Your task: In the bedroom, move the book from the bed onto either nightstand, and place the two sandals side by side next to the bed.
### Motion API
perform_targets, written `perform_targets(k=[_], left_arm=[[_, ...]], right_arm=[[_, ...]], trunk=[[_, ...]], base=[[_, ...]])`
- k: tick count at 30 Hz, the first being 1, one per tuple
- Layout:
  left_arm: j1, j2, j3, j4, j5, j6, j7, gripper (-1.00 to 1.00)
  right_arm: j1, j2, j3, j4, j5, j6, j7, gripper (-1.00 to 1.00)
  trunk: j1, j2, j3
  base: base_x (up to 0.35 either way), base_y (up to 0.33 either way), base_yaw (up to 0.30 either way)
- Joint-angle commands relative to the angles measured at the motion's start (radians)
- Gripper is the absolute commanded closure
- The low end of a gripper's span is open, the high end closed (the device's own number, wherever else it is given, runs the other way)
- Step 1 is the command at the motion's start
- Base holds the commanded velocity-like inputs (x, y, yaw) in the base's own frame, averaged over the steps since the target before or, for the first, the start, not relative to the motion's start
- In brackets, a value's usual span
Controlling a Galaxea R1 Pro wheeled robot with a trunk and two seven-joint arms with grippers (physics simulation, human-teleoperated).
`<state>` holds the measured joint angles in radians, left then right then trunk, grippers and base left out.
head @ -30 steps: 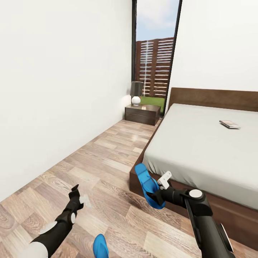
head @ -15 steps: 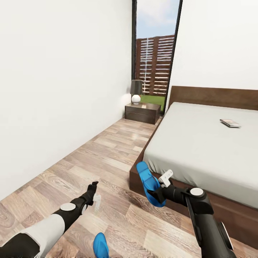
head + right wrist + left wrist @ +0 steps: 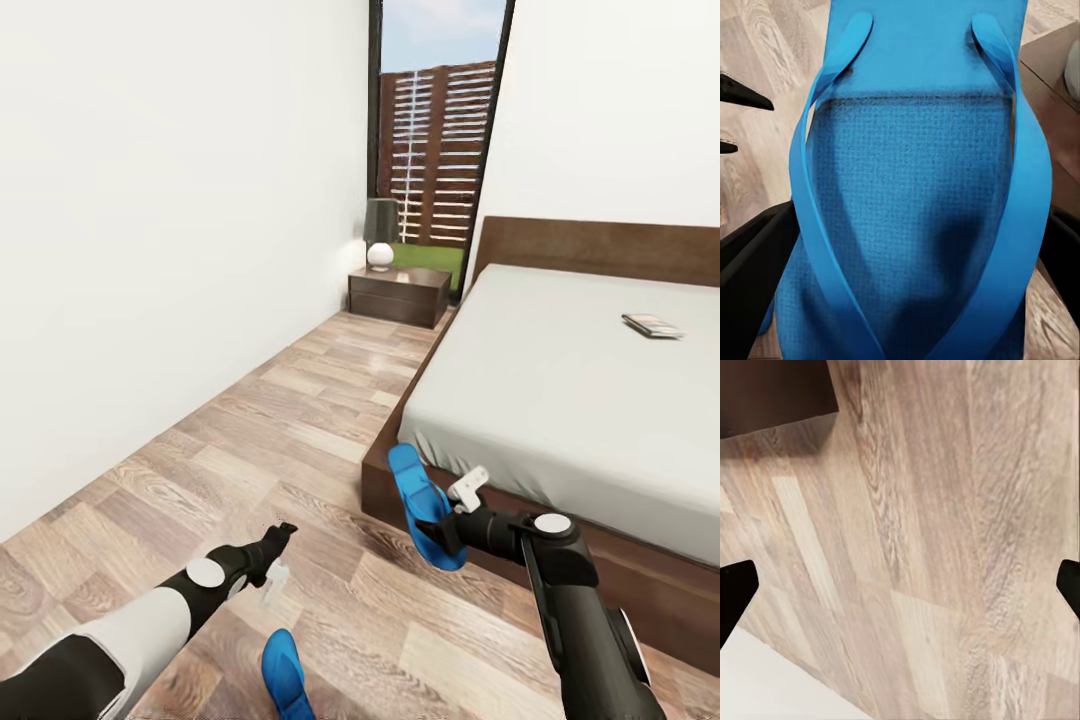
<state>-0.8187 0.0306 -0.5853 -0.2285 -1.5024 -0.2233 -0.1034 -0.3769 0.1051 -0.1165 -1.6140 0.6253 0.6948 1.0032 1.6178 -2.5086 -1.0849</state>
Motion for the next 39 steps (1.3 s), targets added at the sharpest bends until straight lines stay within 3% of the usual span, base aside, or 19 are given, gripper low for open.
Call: perform_targets(k=[1,4,9,10,16,20,30,39], left_arm=[[-0.001,0.0,0.005,-0.003,-0.014,-0.013,-0.006,-1.0],[-0.003,-0.001,0.005,-0.006,-0.022,-0.032,-0.016,-1.0],[-0.011,-0.009,0.004,-0.015,-0.03,-0.037,-0.168,-1.0],[-0.017,-0.01,0.003,-0.017,-0.032,-0.038,-0.224,-1.0],[-0.036,-0.012,0.003,-0.016,-0.033,-0.042,-0.319,-1.0],[-0.061,-0.019,0.002,-0.007,-0.036,-0.044,-0.381,-1.0],[-0.126,-0.028,-0.017,0.027,-0.077,-0.048,-0.438,-1.0],[-0.14,-0.007,-0.021,0.073,-0.082,-0.04,-0.457,-1.0]], right_arm=[[-0.001,0.001,-0.002,-0.001,0.007,0.006,0.009,1.0],[-0.003,0.0,-0.003,-0.001,0.007,0.011,0.009,1.0],[-0.003,0.001,-0.003,-0.001,0.007,0.016,0.009,1.0],[-0.003,0.003,-0.003,-0.001,0.007,0.021,0.007,1.0],[-0.006,0.008,-0.001,0.0,0.008,0.067,0.003,1.0],[-0.025,0.011,0.001,0.0,0.008,0.137,-0.014,1.0],[-0.035,0.011,0.005,0.0,0.008,0.174,-0.077,1.0],[-0.034,0.02,0.013,0.0,0.01,0.176,-0.087,1.0]], trunk=[[0.0,-0.001,-0.005],[0.002,-0.001,-0.017],[0.002,-0.002,-0.024],[0.002,-0.002,-0.024],[0.005,-0.003,-0.044],[0.006,-0.004,-0.059],[0.011,-0.006,-0.098],[0.015,-0.008,-0.133]], base=[[0.0,0.0,0.0],[0.0,0.0,0.0],[0.0,0.0,-0.106],[0.0,0.0,-0.203],[0.0,0.0,-0.235],[0.0,0.0,-0.259],[0.0,0.0,-0.163],[0.0,0.0,-0.009]])
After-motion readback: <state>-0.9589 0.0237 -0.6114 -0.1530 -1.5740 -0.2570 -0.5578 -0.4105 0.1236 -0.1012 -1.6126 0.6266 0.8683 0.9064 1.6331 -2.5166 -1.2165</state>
